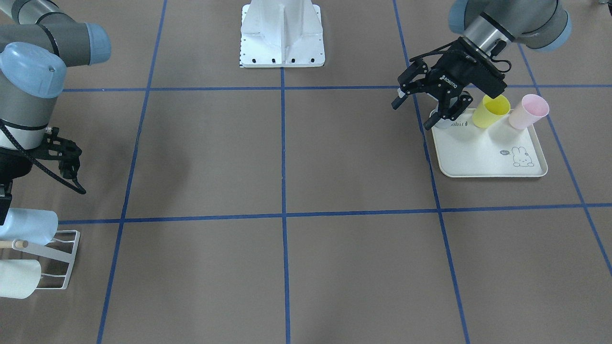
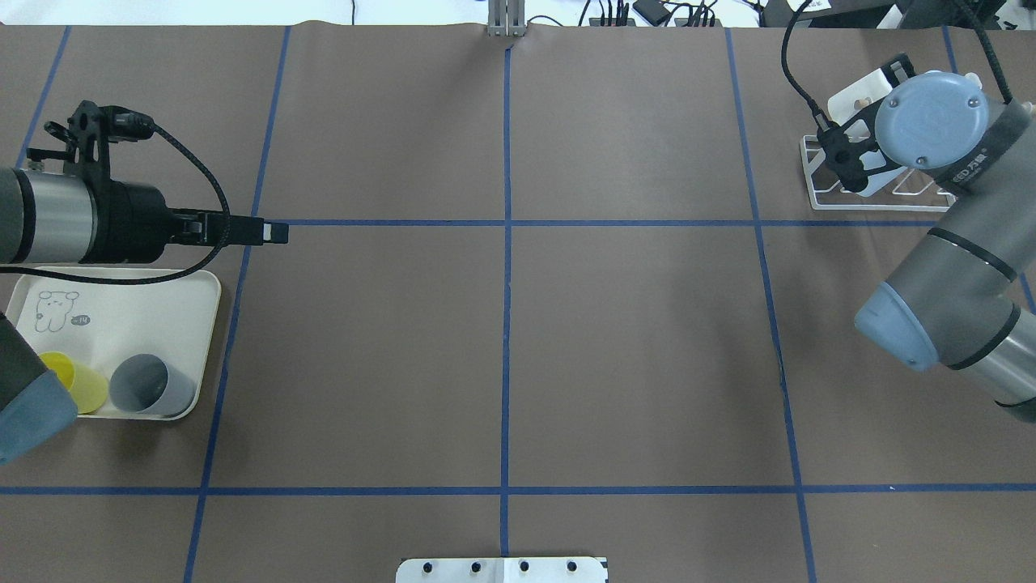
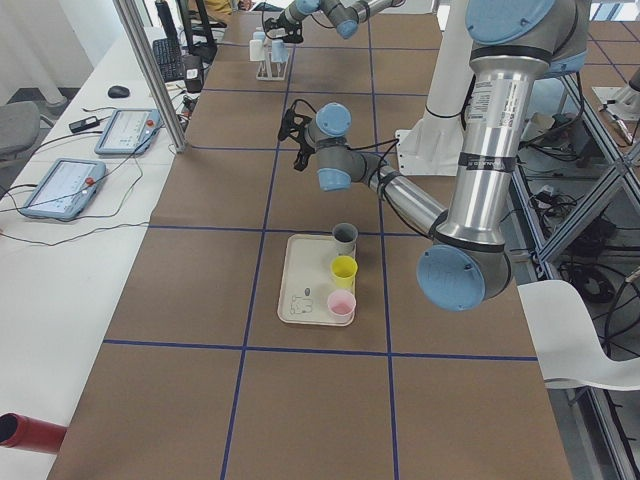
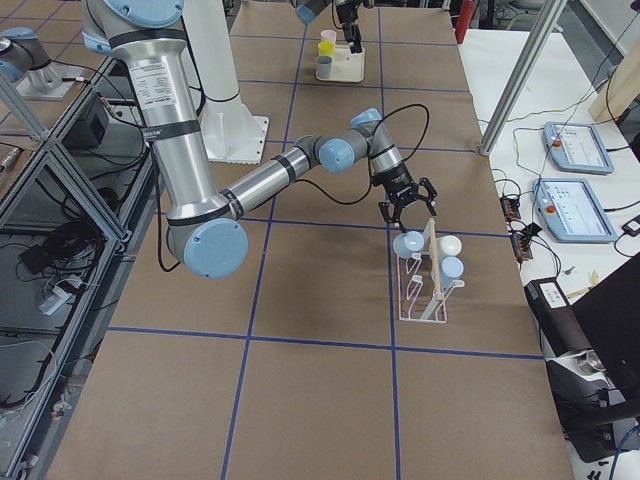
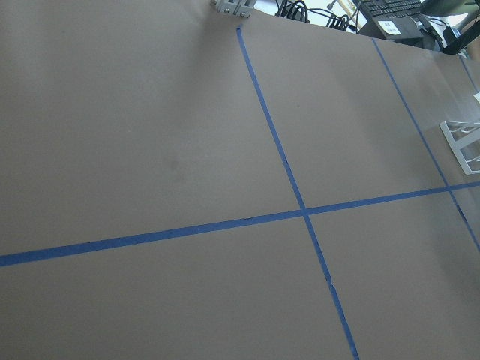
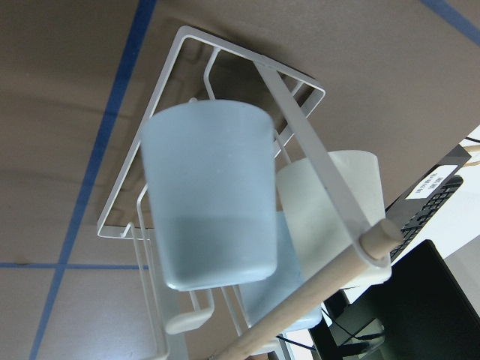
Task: Transfer IKEA cup to right arm and place on rack
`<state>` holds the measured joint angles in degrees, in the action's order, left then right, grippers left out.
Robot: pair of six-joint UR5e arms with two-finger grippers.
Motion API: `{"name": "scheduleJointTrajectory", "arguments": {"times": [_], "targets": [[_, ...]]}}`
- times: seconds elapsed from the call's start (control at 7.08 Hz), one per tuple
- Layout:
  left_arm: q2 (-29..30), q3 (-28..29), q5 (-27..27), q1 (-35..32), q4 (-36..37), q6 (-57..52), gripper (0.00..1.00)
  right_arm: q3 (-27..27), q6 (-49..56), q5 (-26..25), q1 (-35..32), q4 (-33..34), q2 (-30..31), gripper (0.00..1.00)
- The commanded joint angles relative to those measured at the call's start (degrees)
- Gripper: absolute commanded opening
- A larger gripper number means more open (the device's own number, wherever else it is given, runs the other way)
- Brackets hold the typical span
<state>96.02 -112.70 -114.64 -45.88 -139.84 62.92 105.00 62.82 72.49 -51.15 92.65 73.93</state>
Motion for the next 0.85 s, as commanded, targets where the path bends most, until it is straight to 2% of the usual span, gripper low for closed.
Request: {"name": "scheduleJointTrajectory", "arguments": {"times": [0.0, 0.28, 0.71], "targets": [[-5.20, -0.94, 0.12, -1.92, 0.18, -8.46, 1.00, 2.56, -6.26, 0.80, -0.09, 0.16, -1.24, 0.98], [-11.26, -0.94, 0.21, -6.05, 0.01, -18.48, 1.00, 5.99, -19.85, 8.50, -0.09, 0.16, -1.07, 0.99], [-20.48, -0.24, 0.12, -12.02, -0.96, -38.42, 1.00, 11.26, -48.39, 23.61, 0.52, -0.28, -0.54, 0.99]]}}
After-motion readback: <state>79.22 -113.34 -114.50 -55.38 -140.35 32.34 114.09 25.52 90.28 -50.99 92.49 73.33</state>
